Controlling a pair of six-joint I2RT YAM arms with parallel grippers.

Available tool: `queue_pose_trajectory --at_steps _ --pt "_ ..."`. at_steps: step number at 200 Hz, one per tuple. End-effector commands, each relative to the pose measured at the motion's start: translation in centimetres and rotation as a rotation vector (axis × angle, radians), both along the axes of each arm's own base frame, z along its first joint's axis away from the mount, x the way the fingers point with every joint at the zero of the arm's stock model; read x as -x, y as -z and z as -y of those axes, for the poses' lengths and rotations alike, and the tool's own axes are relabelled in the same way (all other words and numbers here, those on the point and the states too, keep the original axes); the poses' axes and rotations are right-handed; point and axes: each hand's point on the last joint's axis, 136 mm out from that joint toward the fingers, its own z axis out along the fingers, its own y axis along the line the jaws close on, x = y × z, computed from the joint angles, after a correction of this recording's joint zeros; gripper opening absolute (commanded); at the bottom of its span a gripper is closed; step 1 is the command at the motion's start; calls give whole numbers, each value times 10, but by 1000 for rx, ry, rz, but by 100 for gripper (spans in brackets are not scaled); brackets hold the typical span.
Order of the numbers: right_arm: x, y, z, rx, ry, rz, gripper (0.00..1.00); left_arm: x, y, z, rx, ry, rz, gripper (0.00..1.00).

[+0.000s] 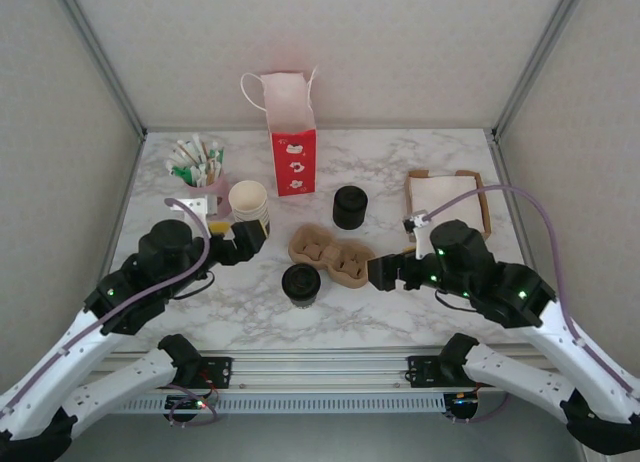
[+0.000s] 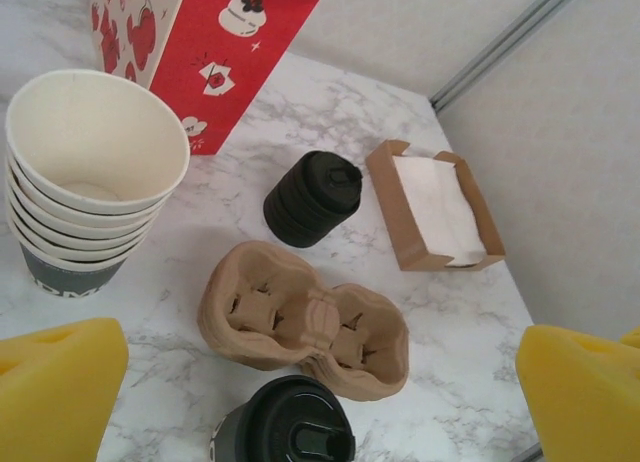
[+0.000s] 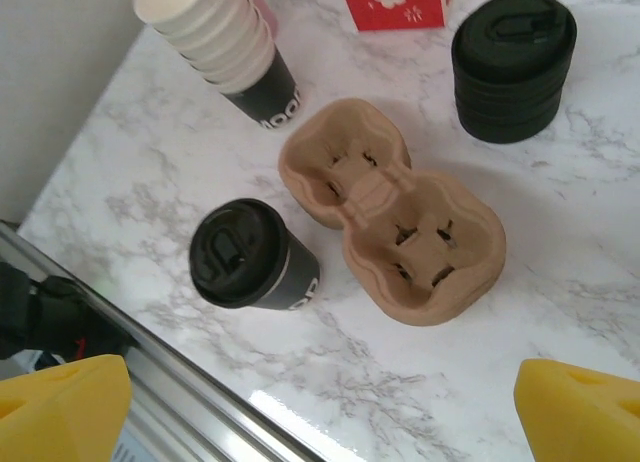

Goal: Pack the takeout coffee

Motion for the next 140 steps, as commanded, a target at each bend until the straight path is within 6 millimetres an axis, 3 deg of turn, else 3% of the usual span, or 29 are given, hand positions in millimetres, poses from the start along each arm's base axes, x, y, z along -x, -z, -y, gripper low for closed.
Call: queue_pose_trajectory --at_steps 1,57,86,140 --pt "-9 17 -4 69 1 -13 99 -11 -2 2 -28 -17 12 100" --pt "-36 36 -20 154 22 -74 99 -53 10 25 -198 -21 -48 100" --pt "-56 50 -19 177 76 -147 99 -87 -9 35 -293 -58 -15 100" --pt "-116 81 23 194 286 -261 99 -149 -52 60 -386 -104 79 100"
